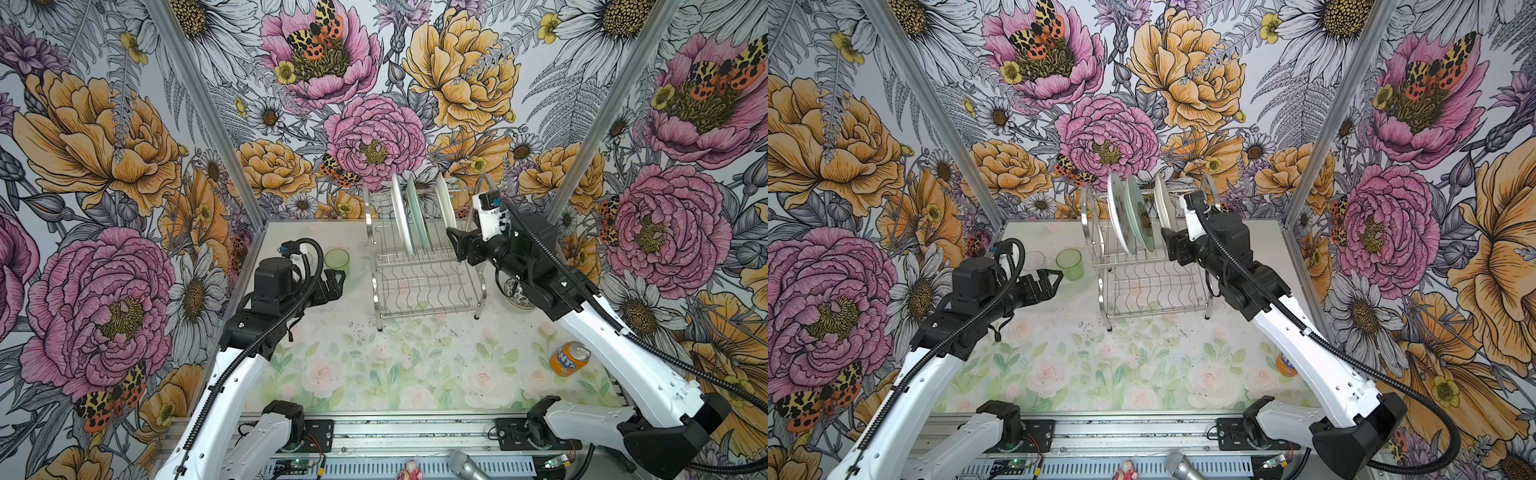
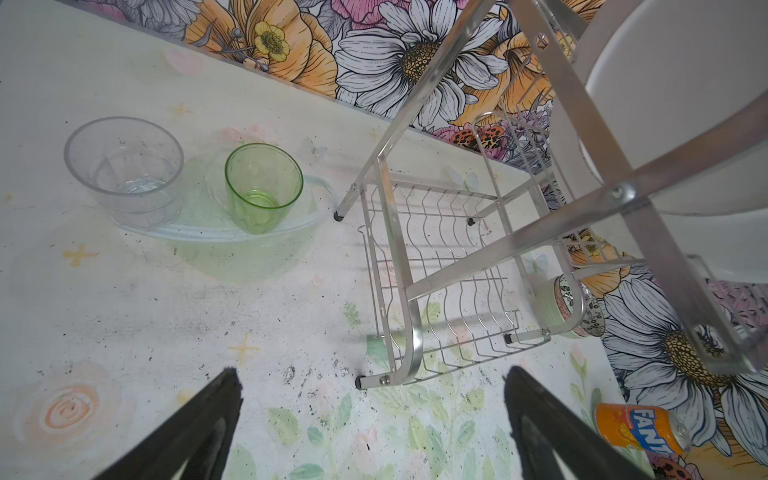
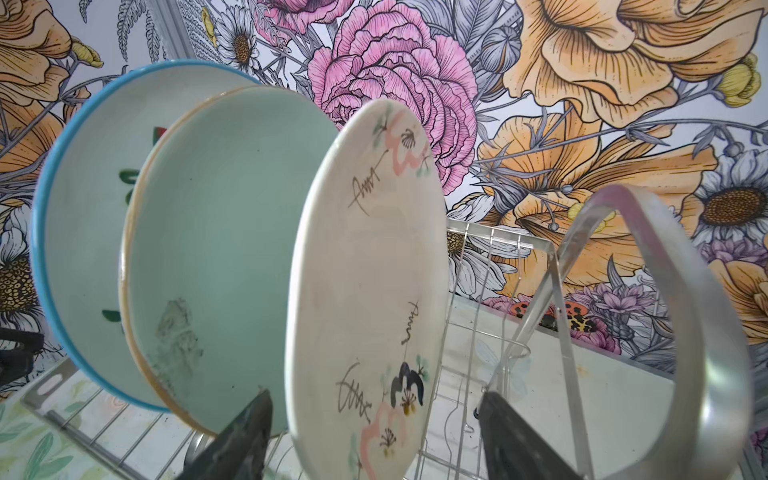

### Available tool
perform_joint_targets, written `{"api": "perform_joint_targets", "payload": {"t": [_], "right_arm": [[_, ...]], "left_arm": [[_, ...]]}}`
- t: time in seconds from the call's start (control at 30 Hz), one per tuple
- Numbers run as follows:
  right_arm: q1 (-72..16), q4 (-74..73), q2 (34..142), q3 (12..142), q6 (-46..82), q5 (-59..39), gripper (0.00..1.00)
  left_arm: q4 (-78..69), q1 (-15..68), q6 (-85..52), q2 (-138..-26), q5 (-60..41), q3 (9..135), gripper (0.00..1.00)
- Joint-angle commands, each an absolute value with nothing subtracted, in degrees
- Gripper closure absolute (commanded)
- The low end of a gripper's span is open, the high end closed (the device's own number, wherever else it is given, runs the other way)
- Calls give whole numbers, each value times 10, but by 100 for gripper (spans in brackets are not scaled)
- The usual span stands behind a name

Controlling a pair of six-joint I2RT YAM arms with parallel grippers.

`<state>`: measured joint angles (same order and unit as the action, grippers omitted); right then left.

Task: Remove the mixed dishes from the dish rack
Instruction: 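Move the open right gripper to the white plate nearest the rack's far end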

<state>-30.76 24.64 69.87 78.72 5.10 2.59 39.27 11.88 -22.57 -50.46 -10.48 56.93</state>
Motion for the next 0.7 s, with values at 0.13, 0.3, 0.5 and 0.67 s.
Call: {"api": "perform_joint_targets", "payload": {"t": [0.13, 0.3, 0.5, 0.67], "right_arm": [[-305, 250, 722, 816, 47, 13, 30], [-305, 249, 734, 824, 46, 17, 32], [-305, 248, 749, 830, 41, 22, 39], [-305, 241, 756, 829, 47, 24, 43]], "left_arm": [[358, 119, -221, -511, -131, 563, 1], [353, 118, -221, -516, -138, 560, 1], [349, 114, -218, -515, -142, 555, 1], [347, 108, -215, -516, -151, 551, 1]]}}
